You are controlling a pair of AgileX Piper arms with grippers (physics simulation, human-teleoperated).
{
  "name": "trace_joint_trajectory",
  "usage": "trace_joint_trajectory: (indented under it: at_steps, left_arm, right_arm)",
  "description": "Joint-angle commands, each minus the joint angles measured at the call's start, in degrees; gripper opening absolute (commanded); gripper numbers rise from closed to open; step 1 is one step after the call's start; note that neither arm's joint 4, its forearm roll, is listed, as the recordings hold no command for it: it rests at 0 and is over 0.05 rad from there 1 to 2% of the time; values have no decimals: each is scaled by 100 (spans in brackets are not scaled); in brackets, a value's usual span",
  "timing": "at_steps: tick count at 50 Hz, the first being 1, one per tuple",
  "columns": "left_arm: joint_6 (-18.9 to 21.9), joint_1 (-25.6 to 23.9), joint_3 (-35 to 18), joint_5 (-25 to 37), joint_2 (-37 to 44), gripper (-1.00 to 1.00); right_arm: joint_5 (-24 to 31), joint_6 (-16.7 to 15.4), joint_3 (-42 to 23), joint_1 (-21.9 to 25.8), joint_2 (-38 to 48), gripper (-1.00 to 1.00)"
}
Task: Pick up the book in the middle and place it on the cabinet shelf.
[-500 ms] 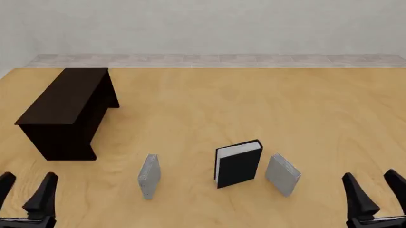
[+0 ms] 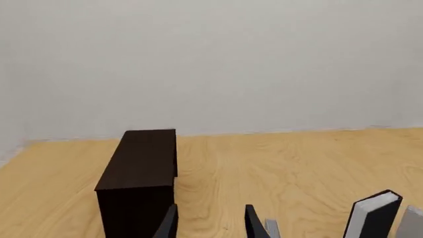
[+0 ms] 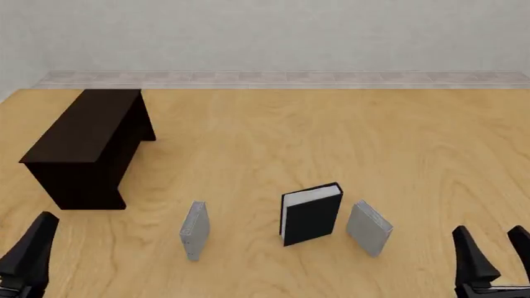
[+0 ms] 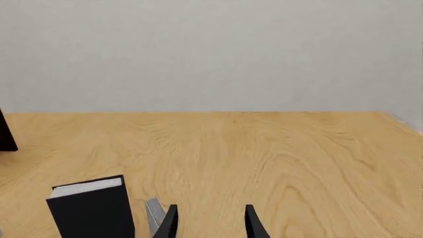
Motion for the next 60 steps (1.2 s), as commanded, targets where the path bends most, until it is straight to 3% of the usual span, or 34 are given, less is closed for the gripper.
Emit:
trace_joint_trajectory:
  at_steps: [1,8,13,14,15,16,20,25,28,36,38,40,47,55,56,60]
  left_arm:
    - [-188,-427,-674,638,-13,100]
    - [-363,-821,-951,648,383,100]
    - [-150,-1340,-1296,553,849,100]
    - [-58,-1462,-1336,540,932,100]
    - [437,-1833,-1340,444,1093,100]
    - [590,-1978,-1336,415,1129,100]
    - [288,-2295,-1401,399,1375,100]
    - [359,-2403,-1429,317,1694,100]
    - [68,-2435,-1487,290,2009,100]
    - [444,-2919,-1702,144,2558,100]
    - [145,-3217,-1753,11,2777,100]
    - [599,-3431,-1726,-132,3084,100]
    - [461,-3495,-1927,-277,3576,100]
    - [319,-3936,-2410,-324,4270,100]
    - [375,-4206,-2549,-290,4506,100]
    - [320,-4294,-2796,-142,4885,100]
  right_arm:
    - [-63,48,26,-29,34,100]
    - [-73,60,26,-23,50,100]
    - [-139,110,34,-23,129,100]
    - [-149,113,35,-25,141,100]
    - [-168,127,36,-30,165,100]
    - [-177,140,37,-32,177,100]
    - [-244,192,39,-37,254,100]
    - [-261,227,39,-51,290,100]
    - [-259,233,38,-56,295,100]
    - [-288,246,38,-64,343,100]
    - [-270,249,38,-63,322,100]
    - [-251,256,37,-60,307,100]
    - [-221,249,34,-62,284,100]
    - [-189,258,37,-61,246,100]
    - [-188,260,37,-62,245,100]
    - [-189,252,37,-60,245,100]
